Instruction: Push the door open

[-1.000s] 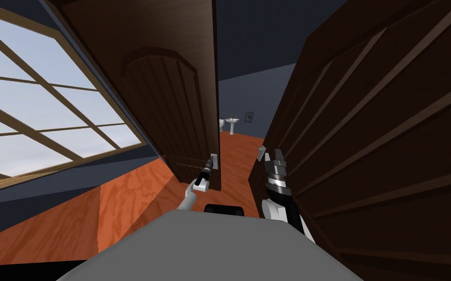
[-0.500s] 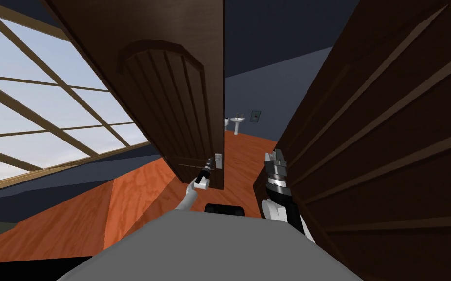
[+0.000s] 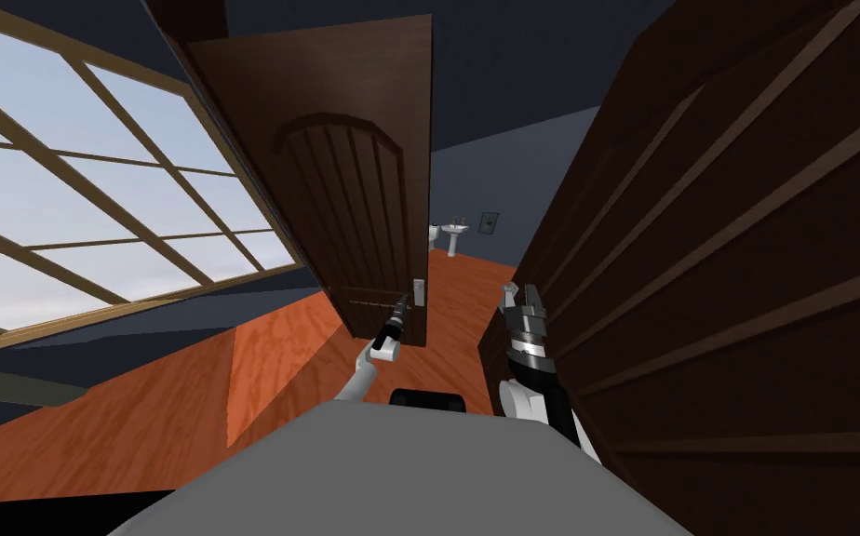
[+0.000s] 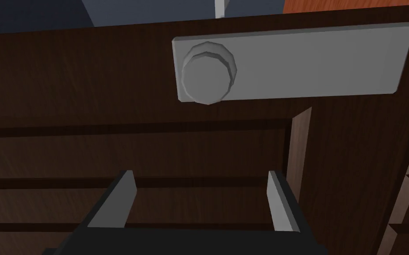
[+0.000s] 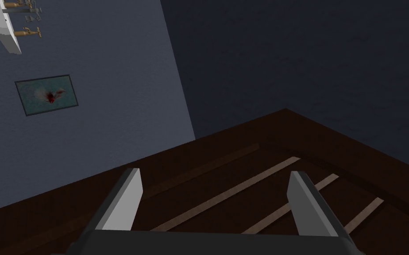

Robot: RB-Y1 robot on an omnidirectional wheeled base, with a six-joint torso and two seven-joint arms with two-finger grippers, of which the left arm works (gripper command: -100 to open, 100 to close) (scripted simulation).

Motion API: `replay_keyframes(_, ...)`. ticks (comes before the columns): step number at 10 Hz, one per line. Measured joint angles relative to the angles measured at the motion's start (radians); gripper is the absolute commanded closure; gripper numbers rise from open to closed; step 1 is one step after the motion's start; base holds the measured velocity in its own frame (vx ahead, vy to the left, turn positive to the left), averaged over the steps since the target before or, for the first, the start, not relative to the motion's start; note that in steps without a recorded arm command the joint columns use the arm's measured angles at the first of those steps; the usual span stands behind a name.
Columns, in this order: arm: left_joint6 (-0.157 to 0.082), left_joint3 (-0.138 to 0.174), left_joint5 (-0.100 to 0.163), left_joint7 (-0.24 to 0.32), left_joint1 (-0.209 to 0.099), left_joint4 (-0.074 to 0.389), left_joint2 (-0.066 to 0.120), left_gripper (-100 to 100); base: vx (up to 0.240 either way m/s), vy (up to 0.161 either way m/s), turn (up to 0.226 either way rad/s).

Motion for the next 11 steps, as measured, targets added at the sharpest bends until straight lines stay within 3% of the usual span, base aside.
replay_keyframes(2,0.011,-0.002,0.004,-0.001,0.006,-0.013,-0.013,-100,-0.188,-0.050,0.030)
replay_keyframes(3,0.012,-0.002,0.004,-0.001,0.007,-0.014,-0.013,-100,0.083,-0.024,-0.032)
replay_keyframes(8,-0.003,0.009,0.001,-0.002,-0.001,0.002,-0.002,-100,0.204,-0.029,-0.022)
replay_keyframes(11,-0.015,0.018,-0.001,-0.002,-0.008,0.016,-0.007,-100,0.200,-0.032,-0.027)
